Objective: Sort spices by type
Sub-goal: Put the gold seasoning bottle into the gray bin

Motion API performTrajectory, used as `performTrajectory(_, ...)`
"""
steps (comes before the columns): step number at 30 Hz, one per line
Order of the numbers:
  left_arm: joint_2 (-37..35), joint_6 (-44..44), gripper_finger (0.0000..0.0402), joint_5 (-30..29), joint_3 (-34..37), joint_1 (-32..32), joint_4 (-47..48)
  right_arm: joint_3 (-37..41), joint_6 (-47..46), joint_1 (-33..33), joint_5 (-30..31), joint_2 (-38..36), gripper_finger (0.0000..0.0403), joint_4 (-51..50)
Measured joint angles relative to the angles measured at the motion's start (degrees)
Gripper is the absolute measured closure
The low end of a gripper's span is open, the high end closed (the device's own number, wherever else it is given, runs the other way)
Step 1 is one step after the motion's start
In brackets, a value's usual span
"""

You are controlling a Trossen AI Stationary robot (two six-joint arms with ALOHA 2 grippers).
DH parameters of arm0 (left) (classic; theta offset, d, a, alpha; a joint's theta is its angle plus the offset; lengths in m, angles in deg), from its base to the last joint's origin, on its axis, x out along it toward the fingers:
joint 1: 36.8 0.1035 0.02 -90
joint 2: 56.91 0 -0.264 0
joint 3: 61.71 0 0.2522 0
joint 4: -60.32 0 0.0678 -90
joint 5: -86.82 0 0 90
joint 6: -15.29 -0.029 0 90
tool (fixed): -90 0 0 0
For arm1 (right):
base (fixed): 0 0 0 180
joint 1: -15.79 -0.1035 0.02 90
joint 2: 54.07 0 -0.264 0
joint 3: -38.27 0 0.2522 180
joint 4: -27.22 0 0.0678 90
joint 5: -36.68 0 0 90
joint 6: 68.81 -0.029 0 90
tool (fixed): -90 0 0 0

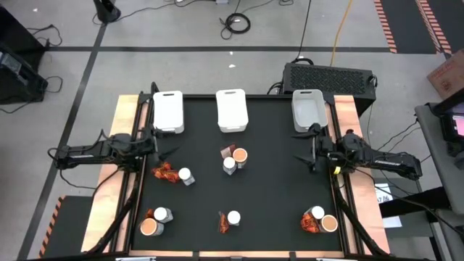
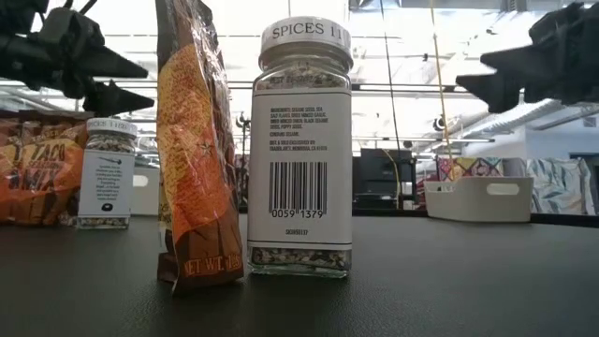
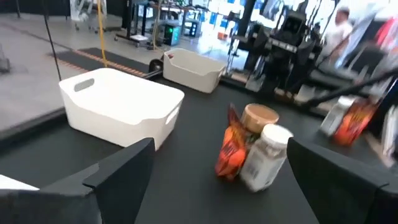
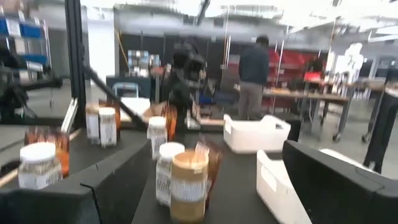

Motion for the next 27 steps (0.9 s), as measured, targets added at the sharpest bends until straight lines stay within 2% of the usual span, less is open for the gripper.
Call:
performTrajectory(6,0.0,4.6,0.0034,0.7,0.0,0.0,-1.7,0.0,-4.3,0.0,0.0,0.0,0.0046,1.6)
performTrajectory(13,0.0,7.0,0.0034,-1.6,0.0,0.0,-1.8,0.0,-9.7,0.0,0.0,0.0,0.0046,3.0)
performTrajectory(22,1.0,15.8,0.0034,-4.3,0.0,0.0,-2.7,0.0,-9.8,0.0,0.1,0.1,0.0046,2.5)
performTrajectory(27,5.3,14.7,0.0034,-4.5,0.0,0.0,-12.4,-0.1,-8.4,0.0,0.1,0.1,0.0046,3.0)
